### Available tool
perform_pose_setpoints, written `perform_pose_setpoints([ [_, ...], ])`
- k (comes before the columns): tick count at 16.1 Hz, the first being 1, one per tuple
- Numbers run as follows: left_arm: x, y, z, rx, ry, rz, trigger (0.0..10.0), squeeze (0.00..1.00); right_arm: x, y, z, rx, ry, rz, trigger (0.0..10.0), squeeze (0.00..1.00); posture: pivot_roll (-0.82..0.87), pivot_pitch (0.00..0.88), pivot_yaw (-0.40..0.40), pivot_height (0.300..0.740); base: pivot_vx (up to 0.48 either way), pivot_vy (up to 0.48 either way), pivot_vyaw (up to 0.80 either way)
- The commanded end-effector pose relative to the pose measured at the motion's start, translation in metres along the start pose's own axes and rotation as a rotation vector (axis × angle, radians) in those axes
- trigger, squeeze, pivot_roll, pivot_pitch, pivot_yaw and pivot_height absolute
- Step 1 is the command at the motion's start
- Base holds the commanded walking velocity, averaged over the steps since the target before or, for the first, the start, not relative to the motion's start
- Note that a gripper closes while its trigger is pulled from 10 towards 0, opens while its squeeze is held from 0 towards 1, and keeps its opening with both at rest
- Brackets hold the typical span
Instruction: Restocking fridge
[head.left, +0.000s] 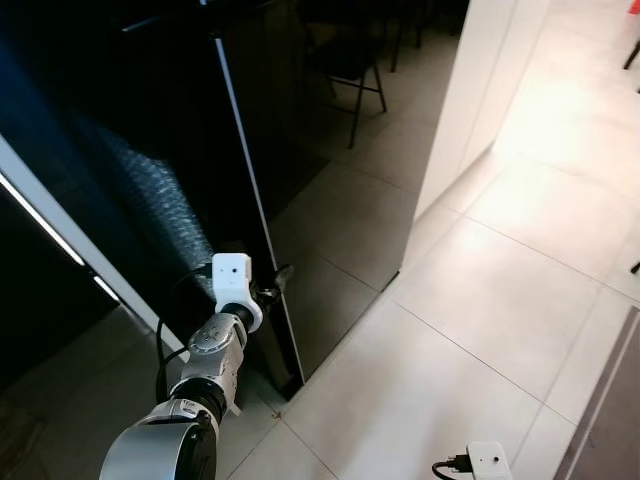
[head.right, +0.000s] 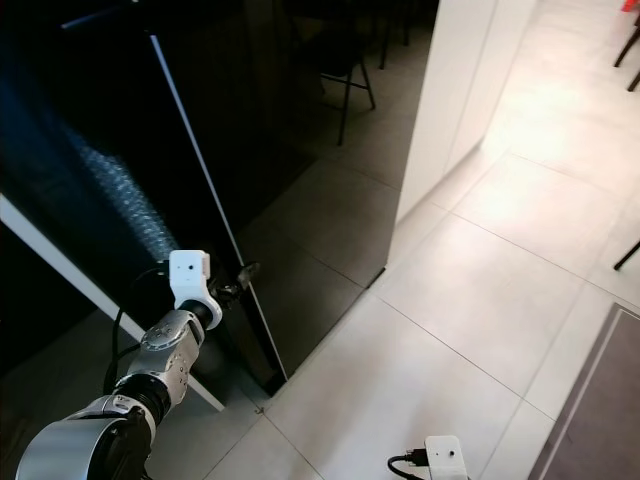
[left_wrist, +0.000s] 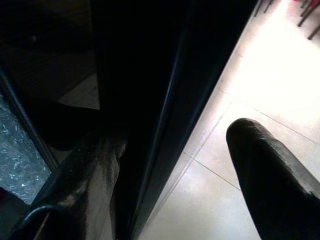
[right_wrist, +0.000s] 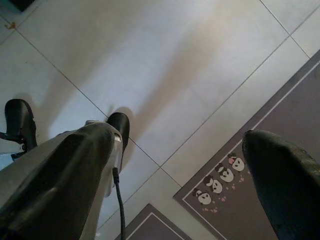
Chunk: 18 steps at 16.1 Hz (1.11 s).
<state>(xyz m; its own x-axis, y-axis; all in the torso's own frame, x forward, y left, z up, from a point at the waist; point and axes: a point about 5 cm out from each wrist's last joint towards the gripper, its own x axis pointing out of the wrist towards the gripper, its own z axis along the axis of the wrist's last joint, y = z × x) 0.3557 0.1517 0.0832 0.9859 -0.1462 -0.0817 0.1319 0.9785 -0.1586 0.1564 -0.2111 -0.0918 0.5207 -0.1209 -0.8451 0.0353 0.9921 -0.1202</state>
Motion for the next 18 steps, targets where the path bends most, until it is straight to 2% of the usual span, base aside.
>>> perform_pose_setpoints([
  [1,0.006,0.027,0.042,0.034,-0.17,0.112,10.0,0.0,-0.001,0.001,-0.005,0.007,0.013,0.006,10.0,0.0,-0.08,0.093,0.029,0.74,0.0,0.0,0.0],
  [3,0.003,0.042,0.048,0.041,-0.183,0.17,10.0,0.0,-0.001,0.001,-0.004,0.005,0.012,0.005,10.0,0.0,-0.08,0.09,0.029,0.74,0.0,0.0,0.0],
  [5,0.001,0.049,0.049,0.047,-0.182,0.187,10.0,0.0,-0.001,0.0,-0.005,0.006,0.012,0.003,10.0,0.0,-0.08,0.089,0.029,0.74,0.0,0.0,0.0],
  [9,-0.001,0.048,0.04,0.059,-0.141,0.173,10.0,0.0,-0.001,0.0,-0.004,0.004,0.012,0.005,10.0,0.0,-0.08,0.085,0.028,0.74,0.0,0.0,0.0],
  [10,-0.003,0.045,0.032,0.074,-0.112,0.138,10.0,0.0,-0.001,0.001,-0.004,0.005,0.011,0.006,10.0,0.0,-0.08,0.081,0.032,0.74,0.0,0.0,0.0],
  [11,-0.01,0.043,0.016,0.097,-0.068,0.105,10.0,0.0,-0.001,0.001,-0.005,0.012,0.009,0.005,10.0,0.0,-0.08,0.08,0.037,0.74,0.0,0.0,0.0],
  [15,-0.032,0.055,-0.011,0.109,-0.025,0.14,10.0,0.0,-0.001,0.005,-0.006,0.02,0.008,0.022,10.0,0.0,-0.07,0.08,0.039,0.74,0.0,0.0,0.0],
  [17,-0.043,0.054,-0.027,0.13,0.027,0.08,10.0,0.0,-0.001,0.008,-0.007,0.019,0.008,0.04,10.0,0.0,-0.07,0.08,0.04,0.74,0.0,0.0,0.0],
  [18,-0.049,0.05,-0.038,0.158,0.083,0.007,10.0,0.0,-0.001,0.01,-0.008,0.02,0.007,0.048,10.0,0.0,-0.06,0.079,0.042,0.74,0.0,0.0,0.0],
])
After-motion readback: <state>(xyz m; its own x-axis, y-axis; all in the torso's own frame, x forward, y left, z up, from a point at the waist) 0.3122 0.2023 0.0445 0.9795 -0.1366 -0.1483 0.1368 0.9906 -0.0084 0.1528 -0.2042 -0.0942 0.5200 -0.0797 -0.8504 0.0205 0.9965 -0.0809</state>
